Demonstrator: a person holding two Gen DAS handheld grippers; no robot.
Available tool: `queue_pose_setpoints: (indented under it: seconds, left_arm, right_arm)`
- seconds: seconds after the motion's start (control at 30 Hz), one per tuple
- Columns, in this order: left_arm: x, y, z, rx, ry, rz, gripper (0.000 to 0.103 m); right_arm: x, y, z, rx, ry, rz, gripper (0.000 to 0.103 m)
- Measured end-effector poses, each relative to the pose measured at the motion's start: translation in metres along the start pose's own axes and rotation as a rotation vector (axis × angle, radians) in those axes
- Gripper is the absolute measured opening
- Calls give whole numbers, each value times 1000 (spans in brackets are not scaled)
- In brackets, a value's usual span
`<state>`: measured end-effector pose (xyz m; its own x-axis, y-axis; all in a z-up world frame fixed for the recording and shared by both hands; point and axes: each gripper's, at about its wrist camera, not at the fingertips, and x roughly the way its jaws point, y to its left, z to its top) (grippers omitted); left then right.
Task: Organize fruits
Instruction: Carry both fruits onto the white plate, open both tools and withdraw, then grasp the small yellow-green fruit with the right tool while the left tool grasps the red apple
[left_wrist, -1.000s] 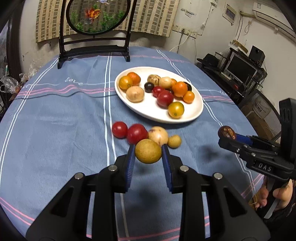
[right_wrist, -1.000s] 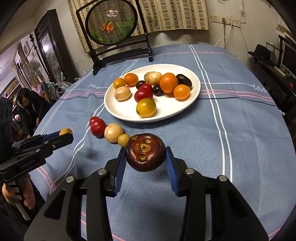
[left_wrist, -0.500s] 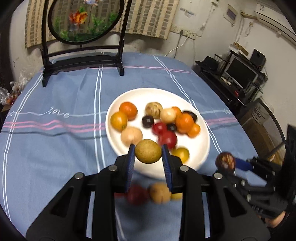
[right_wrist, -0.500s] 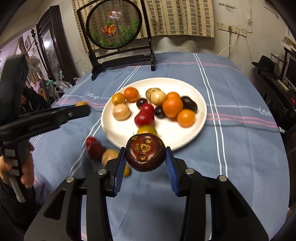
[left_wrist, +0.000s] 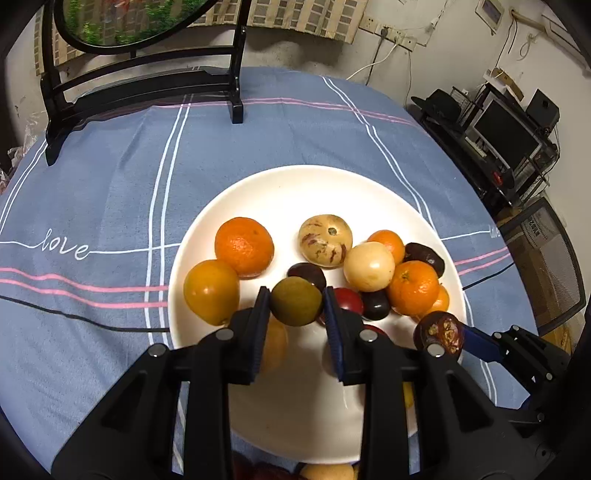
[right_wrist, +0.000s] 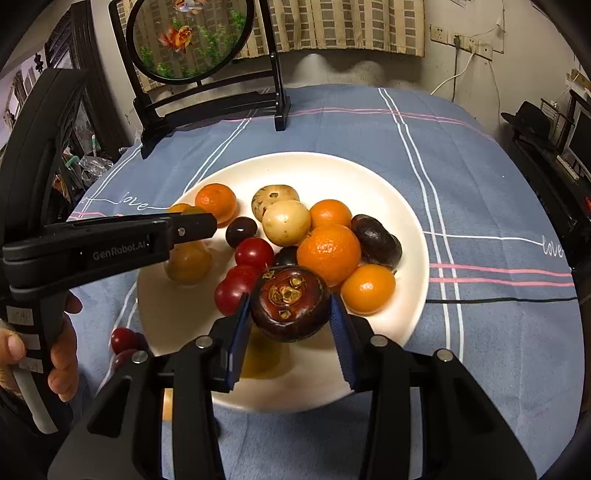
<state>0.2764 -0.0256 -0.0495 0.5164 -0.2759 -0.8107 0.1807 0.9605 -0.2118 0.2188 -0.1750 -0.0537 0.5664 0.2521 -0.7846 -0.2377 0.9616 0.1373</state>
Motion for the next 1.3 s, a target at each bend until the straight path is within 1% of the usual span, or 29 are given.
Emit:
queue_pose_setpoints:
  seconds: [0.03, 0.07, 0.1, 0.13, 0.2, 0.27, 0.3, 0.37, 0.43, 0.5, 0.57, 0.7, 0.8, 1.07, 1.2, 1.23, 1.3]
  left_arm:
    - [-1, 0, 1, -1, -4, 6, 57]
    - [-6, 0, 1, -2, -17, 9, 67]
    - [-14, 1, 2, -2, -45, 10, 70]
    - [-24, 0, 2, 6, -72, 18, 70]
    - [-51, 0, -3, 32, -124, 33, 70]
    - [-80, 3, -16, 25, -172, 29, 74]
    - [-91, 4, -23, 24, -188, 27, 78]
    - [-110, 6, -43, 28, -220, 44, 79]
    - [-123, 9, -66, 29, -247, 61, 80]
    - [-130, 13, -94, 5, -254, 67, 80]
    - [-130, 19, -116, -25, -235, 63, 80]
    - [-117, 23, -143, -33, -174, 67, 80]
    - [-116, 30, -154, -49, -152, 67, 80]
    - [-128, 47, -163, -78, -173, 71, 80]
    - [-129, 57, -167, -100, -165, 73, 80]
    - [-129, 58, -167, -103, -165, 71, 80]
    - [-130, 62, -169, -111, -163, 71, 80]
  right_arm:
    - [2, 0, 1, -4, 8, -6, 43]
    - [2, 1, 1, -7, 13, -20, 48]
    - [0, 2, 1, -10, 9, -42, 56]
    - [-6, 3, 0, -14, -5, -56, 62]
    - [-19, 5, -4, -17, -22, -54, 63]
    - [-40, 7, -16, -12, -39, -25, 63]
    - [-45, 8, -22, -11, -41, -10, 64]
    - [-62, 11, -42, -5, -50, 27, 64]
    - [-70, 13, -56, -1, -46, 40, 64]
    - [-75, 15, -72, 14, -30, 49, 64]
    - [-78, 17, -82, 19, -5, 58, 64]
    - [-81, 28, -86, 1, -4, 62, 64]
    - [-80, 37, -89, -14, 6, 68, 64]
    - [-50, 55, -94, -65, 66, 80, 64]
    - [-39, 63, -93, -106, 40, 74, 64]
    - [-34, 64, -92, -118, 41, 58, 59]
    - [-23, 64, -91, -127, 64, 51, 53]
